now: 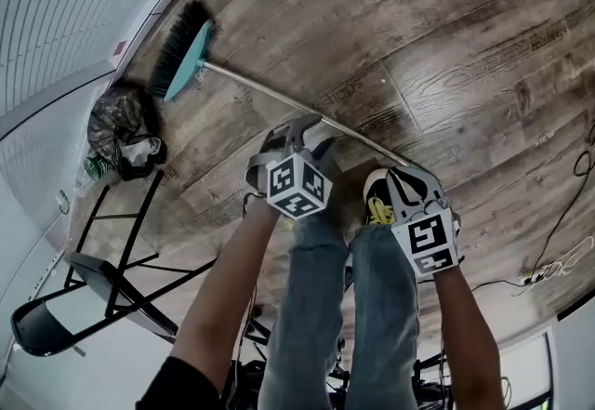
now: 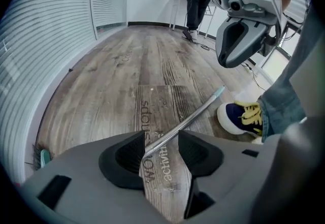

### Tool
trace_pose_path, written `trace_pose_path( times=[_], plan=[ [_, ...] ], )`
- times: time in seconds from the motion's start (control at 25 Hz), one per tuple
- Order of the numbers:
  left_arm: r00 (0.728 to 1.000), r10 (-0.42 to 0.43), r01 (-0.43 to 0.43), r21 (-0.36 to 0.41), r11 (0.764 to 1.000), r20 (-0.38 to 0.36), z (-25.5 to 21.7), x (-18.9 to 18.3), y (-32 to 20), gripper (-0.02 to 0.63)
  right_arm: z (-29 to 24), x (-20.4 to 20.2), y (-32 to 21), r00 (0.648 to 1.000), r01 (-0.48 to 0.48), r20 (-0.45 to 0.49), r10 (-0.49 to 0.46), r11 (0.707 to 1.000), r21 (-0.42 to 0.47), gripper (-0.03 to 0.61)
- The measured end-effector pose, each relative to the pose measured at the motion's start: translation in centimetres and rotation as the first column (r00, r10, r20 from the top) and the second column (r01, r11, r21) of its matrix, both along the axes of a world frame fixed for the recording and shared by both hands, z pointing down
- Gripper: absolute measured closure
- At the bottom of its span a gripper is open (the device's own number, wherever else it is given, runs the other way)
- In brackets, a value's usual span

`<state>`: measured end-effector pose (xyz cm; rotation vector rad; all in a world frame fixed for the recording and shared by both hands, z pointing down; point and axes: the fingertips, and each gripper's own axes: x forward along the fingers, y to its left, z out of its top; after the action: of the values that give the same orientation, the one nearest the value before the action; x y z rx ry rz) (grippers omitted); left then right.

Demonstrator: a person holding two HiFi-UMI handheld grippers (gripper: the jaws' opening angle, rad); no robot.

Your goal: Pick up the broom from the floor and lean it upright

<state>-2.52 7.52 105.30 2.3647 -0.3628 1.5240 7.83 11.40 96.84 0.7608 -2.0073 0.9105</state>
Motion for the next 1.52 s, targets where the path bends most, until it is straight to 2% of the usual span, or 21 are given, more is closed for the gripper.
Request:
trace_pose_path(
  times=[0.2, 0.4, 0.6, 0.8, 1.16, 1.28, 1.52],
  plan=[
    [0.987, 0.134, -0.138, 0.043, 0.99, 0.084, 4.0, -0.5, 0.3, 0.417, 3.0, 0.0, 0.9, 0.999, -0.035, 0.017, 0.035, 0.999, -0.007, 0.558],
    [0.967, 0.219, -0.231, 0.085, 0.969, 0.129, 5.7, -0.5, 0.2, 0.417, 4.2, -0.4, 1.6, 0.998, -0.057, 0.035, 0.057, 0.998, 0.001, 0.558],
    [0.949, 0.272, -0.284, 0.055, 0.957, 0.161, 6.6, 0.1, 0.4, 0.417, 4.4, -0.6, 1.8, 0.995, -0.083, 0.054, 0.083, 0.996, 0.009, 0.558],
    [0.913, 0.364, -0.384, 0.089, 0.919, 0.183, 6.8, 0.6, 0.9, 0.433, 4.7, -0.9, 1.8, 0.992, -0.103, 0.07, 0.103, 0.995, 0.008, 0.558],
    [0.894, 0.411, -0.432, 0.102, 0.896, 0.178, 6.7, 0.6, 1.2, 0.451, 5.1, -1.4, 2.5, 0.993, -0.084, 0.078, 0.084, 0.996, 0.001, 0.558],
    [0.88, 0.439, -0.461, 0.105, 0.881, 0.181, 6.6, 0.7, 1.2, 0.462, 4.9, -1.5, 2.4, 0.993, -0.085, 0.082, 0.084, 0.996, 0.006, 0.558],
    [0.916, 0.374, -0.395, 0.156, 0.905, 0.148, 4.7, 2.0, -0.9, 0.466, 4.0, -1.7, 2.4, 0.99, -0.107, 0.095, 0.108, 0.994, -0.017, 0.558]
  ],
)
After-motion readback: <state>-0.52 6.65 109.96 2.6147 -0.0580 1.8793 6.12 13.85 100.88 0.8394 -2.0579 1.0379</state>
